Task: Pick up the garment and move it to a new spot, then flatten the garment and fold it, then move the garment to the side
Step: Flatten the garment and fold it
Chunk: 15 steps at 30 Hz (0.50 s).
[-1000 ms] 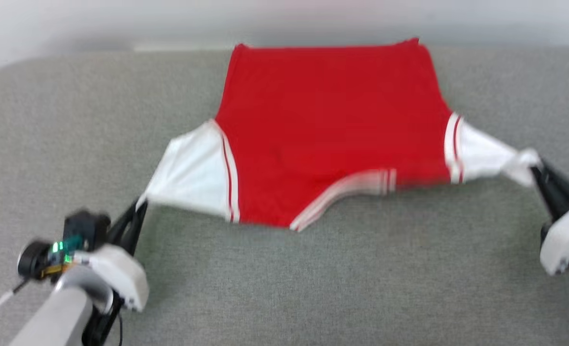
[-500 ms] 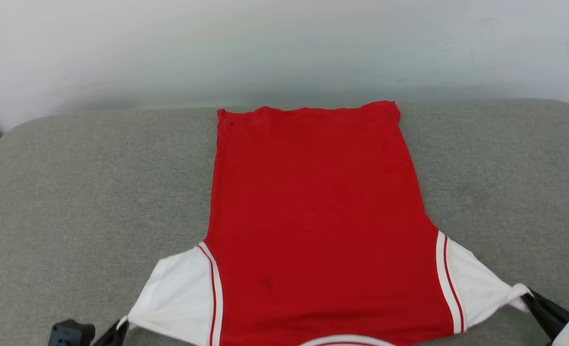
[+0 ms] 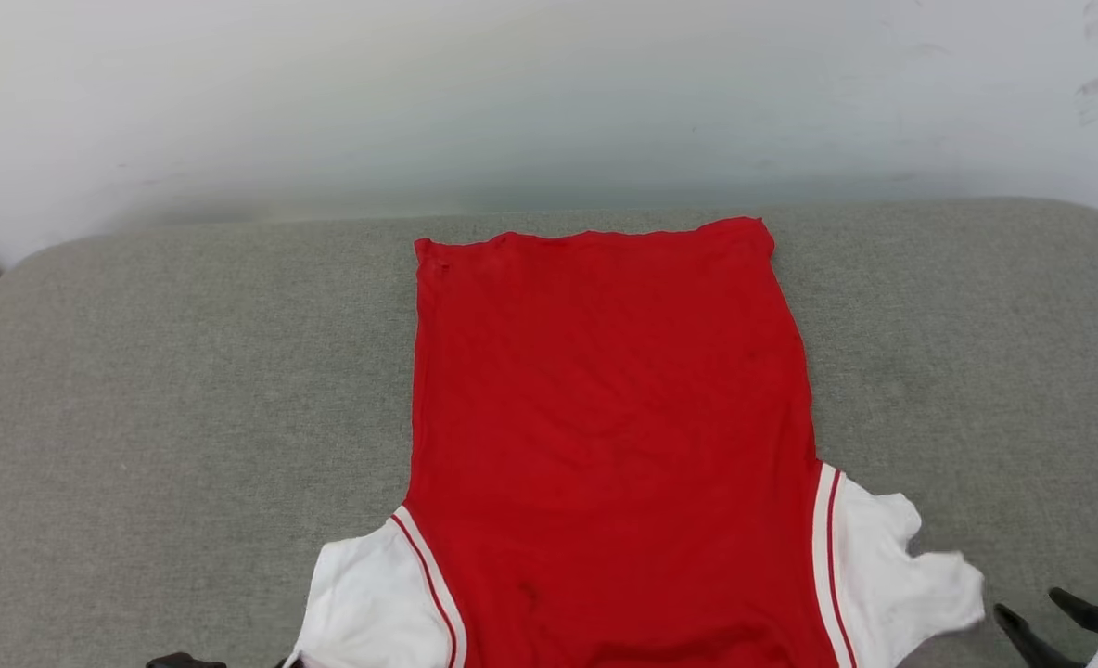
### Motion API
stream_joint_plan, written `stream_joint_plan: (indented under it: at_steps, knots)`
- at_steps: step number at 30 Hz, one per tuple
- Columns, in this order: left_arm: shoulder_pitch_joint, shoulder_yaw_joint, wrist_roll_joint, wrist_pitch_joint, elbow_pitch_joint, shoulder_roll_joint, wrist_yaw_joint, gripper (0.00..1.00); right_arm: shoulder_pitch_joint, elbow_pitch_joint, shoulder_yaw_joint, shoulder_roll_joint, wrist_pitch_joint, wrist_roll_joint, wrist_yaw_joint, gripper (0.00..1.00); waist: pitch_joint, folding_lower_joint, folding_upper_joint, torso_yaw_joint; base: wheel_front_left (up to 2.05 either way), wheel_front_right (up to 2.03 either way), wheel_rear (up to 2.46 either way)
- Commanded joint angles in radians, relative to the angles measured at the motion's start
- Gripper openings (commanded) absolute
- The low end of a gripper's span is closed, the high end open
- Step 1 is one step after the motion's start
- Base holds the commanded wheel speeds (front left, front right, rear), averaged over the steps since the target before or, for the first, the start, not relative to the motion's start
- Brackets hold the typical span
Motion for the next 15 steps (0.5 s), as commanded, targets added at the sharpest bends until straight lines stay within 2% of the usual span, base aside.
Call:
stream_joint_plan:
  at_steps: [1,4,9,15]
  knots:
    - [0.007,-0.003,-0.016,0.008,-0.013,-0.009,-0.004,0.0,-0.02,-0.02,0.001,-0.004,0.013,-0.002,-0.001,1.0,-0.001,0.0001,-0.0001,0.0,0.0,0.0,0.0]
    - [0.022,-0.008,-0.015,0.02,-0.071,0.0,0.006,0.0,-0.053,-0.066,-0.029,-0.009,0.054,0.012,-0.001,1.0,0.007,0.0001,-0.0001,0.008,0.0,0.0,0.0]
    - [0.001,-0.022,0.011,0.065,-0.206,0.019,0.028,0.0,-0.144,-0.148,-0.12,0.021,0.172,0.031,-0.001,1.0,0.064,0.0001,-0.0001,0.05,0.0,0.0,0.0]
    - [-0.094,-0.063,0.075,0.137,-0.345,0.028,0.005,0.0,-0.335,-0.2,-0.23,0.058,0.453,0.021,-0.001,1.0,0.215,0.0001,-0.0001,0.14,0.0,0.0,0.0]
